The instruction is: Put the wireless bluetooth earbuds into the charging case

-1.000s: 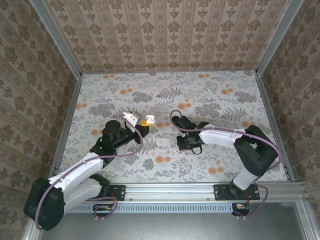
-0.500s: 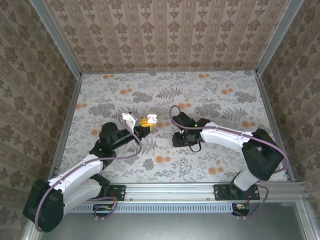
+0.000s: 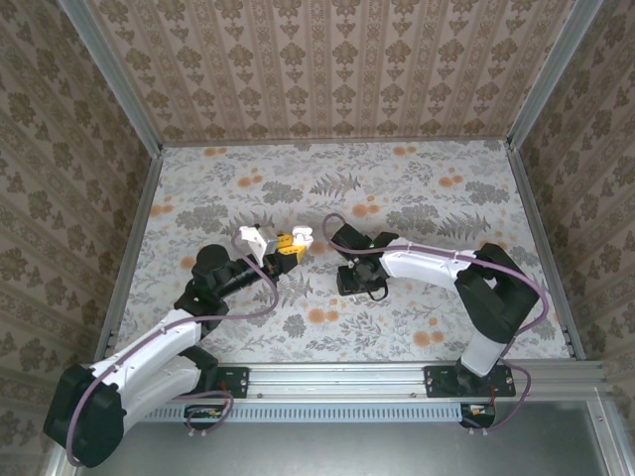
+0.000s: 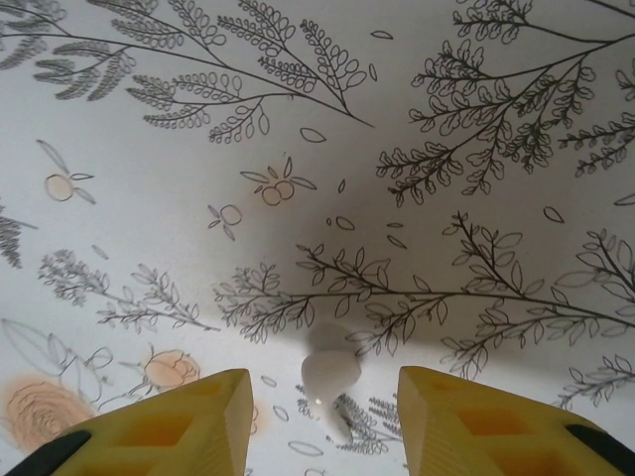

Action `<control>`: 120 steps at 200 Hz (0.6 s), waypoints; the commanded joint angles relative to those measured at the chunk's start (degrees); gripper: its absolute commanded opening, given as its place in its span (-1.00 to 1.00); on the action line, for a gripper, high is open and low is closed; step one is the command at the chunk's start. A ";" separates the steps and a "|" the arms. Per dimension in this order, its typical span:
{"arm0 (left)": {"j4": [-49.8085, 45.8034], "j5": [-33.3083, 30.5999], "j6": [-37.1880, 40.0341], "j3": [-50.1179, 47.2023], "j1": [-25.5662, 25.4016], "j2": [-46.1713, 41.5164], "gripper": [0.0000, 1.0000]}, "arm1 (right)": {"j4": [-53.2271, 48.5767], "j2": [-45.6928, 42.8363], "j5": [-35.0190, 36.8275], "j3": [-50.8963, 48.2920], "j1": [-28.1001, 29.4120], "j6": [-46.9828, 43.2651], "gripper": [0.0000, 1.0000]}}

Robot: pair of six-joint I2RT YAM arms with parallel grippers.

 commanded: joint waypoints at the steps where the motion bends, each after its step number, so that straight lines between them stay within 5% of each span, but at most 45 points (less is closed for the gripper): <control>1: -0.08 0.01 1.37 0.01 -0.37 -0.87 -0.88 | -2.68 2.25 1.29 1.59 0.63 -0.66 -0.14; 120: -1.88 -1.04 2.02 0.10 -0.49 -2.32 -0.87 | -6.54 5.99 2.84 4.25 1.45 -1.45 -0.51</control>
